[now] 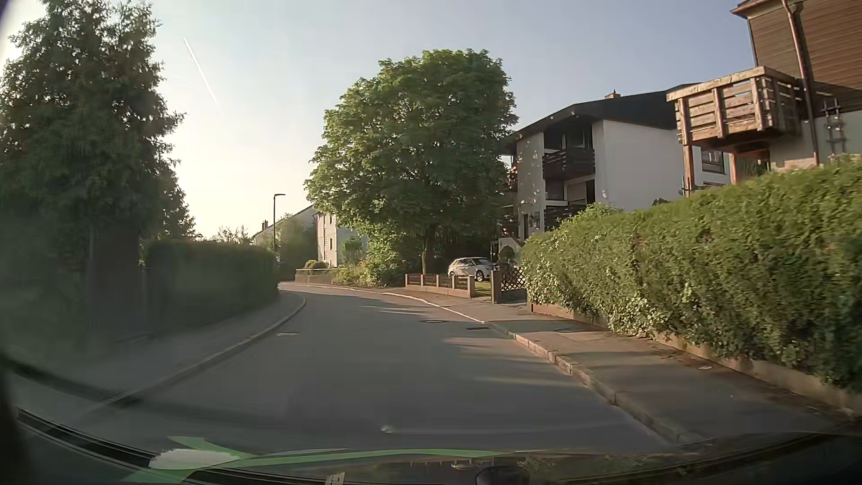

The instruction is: Follow the waypoints while adhering to traffic rules and regulations

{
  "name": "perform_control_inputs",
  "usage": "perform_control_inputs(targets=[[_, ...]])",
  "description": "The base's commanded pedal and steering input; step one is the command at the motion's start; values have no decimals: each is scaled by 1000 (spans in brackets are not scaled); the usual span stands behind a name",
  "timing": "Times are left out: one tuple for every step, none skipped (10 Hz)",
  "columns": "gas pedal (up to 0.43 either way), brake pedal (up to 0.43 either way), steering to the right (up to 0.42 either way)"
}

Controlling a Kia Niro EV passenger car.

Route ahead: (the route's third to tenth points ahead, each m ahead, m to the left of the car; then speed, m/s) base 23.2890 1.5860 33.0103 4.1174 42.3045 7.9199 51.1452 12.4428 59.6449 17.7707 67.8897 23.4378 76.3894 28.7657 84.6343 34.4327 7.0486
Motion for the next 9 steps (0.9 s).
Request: perform_control_inputs(targets=[[20,0,-31],[20,0,-33],[20,0,-34],[20,0,-35],[20,0,-36],[20,0,-41],[20,0,-45],[20,0,-50],[20,0,-54]])
